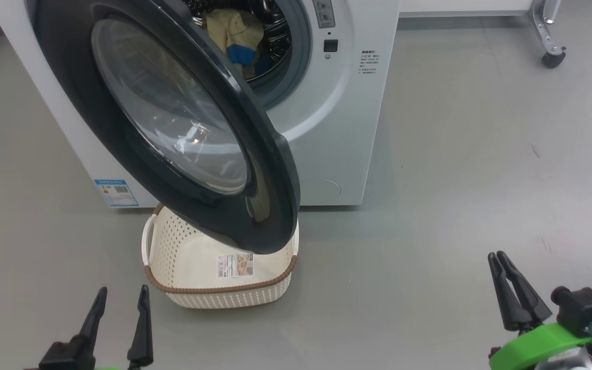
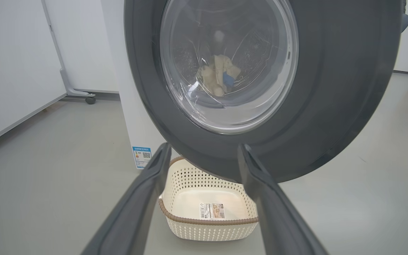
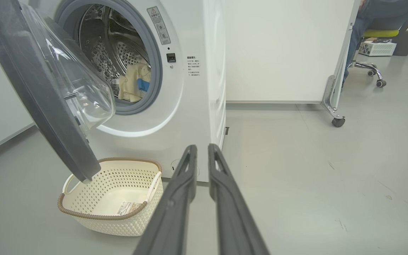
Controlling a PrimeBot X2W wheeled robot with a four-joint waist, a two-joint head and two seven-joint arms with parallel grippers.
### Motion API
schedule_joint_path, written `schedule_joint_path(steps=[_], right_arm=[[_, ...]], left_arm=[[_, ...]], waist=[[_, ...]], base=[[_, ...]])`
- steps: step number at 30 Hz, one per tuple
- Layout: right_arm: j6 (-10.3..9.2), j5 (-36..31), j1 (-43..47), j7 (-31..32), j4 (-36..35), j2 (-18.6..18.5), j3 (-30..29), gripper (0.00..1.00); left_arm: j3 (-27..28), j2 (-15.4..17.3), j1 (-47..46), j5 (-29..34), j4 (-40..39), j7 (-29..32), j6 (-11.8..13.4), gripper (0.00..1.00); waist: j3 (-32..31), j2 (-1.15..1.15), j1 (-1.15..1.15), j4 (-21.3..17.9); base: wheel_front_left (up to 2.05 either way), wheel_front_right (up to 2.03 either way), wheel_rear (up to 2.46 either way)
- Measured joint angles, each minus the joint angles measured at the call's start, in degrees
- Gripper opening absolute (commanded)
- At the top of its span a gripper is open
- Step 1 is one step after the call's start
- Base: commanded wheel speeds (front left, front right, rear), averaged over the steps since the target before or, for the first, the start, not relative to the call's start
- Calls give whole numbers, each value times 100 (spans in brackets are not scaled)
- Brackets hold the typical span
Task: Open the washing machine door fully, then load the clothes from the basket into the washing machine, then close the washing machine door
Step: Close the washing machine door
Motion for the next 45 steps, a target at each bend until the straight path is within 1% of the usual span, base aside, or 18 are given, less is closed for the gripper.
schedule_joint_path(steps=[6, 10, 18, 20, 28, 32, 33, 40, 42, 45], right_arm=[[0, 0, -19, 1, 7, 1, 8, 0], [0, 27, -119, 1, -44, 2, 122, 0], [0, 88, -770, 0, -583, -9, 350, 0], [0, 103, -954, 0, -758, -18, 523, 0], [0, 215, -1909, -3, -1541, 22, 1401, 0], [0, 305, -2196, -9, -1762, 97, 2018, 0], [0, 357, -2217, -9, -1723, 124, 2362, 0], [0, 587, -2240, -8, -929, 175, 3464, 0], [0, 659, -2240, -8, -702, 201, 3585, 0], [0, 780, -2240, -7, -435, 272, 3507, 0]], left_arm=[[99, -35, 53, 1, 0, 0, -49, 100], [153, -40, 100, 1, 1, 0, -52, 100], [88, -46, 106, -21, 7, 0, -33, 100], [30, -48, 106, -69, 7, 0, 10, 100], [-74, -52, 104, -111, 7, 0, 49, 100], [-124, -52, 102, -115, 15, 0, 58, 100], [-180, -52, 100, -137, 15, 0, 58, 100], [-407, -52, 62, -163, 48, 0, 60, 100], [-506, -52, 21, -175, 62, 0, 60, 100], [-658, -53, -125, -258, 63, 0, 66, 100]], waist=[[-15, 0, 0, -23], [-26, 0, 0, -33], [-25, 0, 0, 9], [-16, 0, 0, 32], [27, 0, 0, 174], [46, 0, 0, 298], [59, 0, 0, 367], [155, 0, 0, 643], [217, 0, 0, 725], [346, 0, 0, 854]], base=[[0, 0, 0], [0, 0, 0], [0, 0, 0], [0, 0, 0], [0, 0, 0], [0, 0, 0], [0, 0, 0], [0, 0, 0], [0, 0, 0], [0, 0, 0]])
